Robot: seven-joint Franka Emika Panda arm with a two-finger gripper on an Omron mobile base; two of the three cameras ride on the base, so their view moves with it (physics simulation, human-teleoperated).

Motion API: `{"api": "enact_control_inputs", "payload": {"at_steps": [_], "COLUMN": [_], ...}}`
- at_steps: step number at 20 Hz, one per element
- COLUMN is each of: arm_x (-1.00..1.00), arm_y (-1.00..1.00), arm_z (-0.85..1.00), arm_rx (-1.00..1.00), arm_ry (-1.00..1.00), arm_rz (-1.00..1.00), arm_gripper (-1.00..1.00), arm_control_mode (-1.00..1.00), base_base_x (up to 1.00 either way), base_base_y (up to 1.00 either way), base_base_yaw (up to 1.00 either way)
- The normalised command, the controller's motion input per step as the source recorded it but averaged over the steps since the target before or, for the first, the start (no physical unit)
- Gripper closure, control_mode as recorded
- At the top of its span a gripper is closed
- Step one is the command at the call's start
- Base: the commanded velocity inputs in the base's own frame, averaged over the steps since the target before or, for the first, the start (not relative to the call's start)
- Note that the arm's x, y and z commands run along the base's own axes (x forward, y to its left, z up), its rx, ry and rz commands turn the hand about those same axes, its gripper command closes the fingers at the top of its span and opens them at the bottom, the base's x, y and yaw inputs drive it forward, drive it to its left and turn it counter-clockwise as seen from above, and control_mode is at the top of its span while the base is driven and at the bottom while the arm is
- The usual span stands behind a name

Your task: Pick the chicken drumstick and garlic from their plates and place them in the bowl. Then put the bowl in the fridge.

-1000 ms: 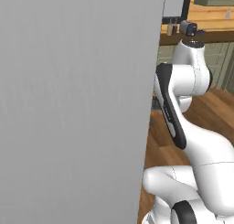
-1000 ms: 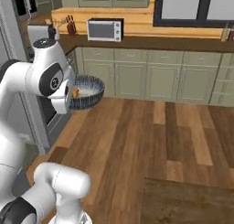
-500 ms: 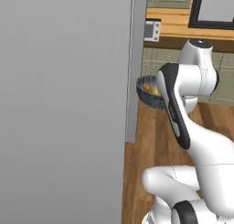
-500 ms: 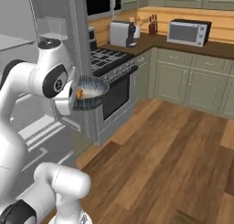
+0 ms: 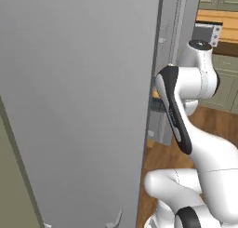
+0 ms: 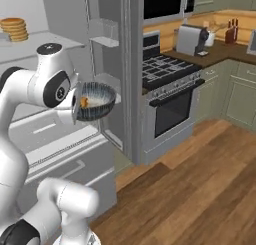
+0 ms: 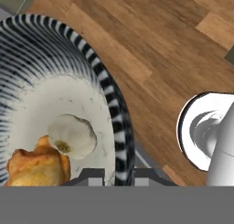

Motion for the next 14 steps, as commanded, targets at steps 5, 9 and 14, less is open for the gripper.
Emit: {"api": "enact_control_inputs", "payload": {"at_steps": [5,9,14], "arm_x": [0.00,0.00,0.00], "arm_y": [0.00,0.00,0.00], "arm_z": [0.00,0.00,0.00], "arm_rx": [0.00,0.00,0.00], "arm_ry": [0.00,0.00,0.00], "arm_rz": [0.00,0.00,0.00], "arm_gripper": [1.00,1.00,1.00], "arm_control_mode": [1.00,1.00,1.00], "base_base_x": [0.64,0.16,0.00], "base_base_y": [-0.39,0.16,0.11], "base_base_yaw": [0.21,0.44,0.64]}}
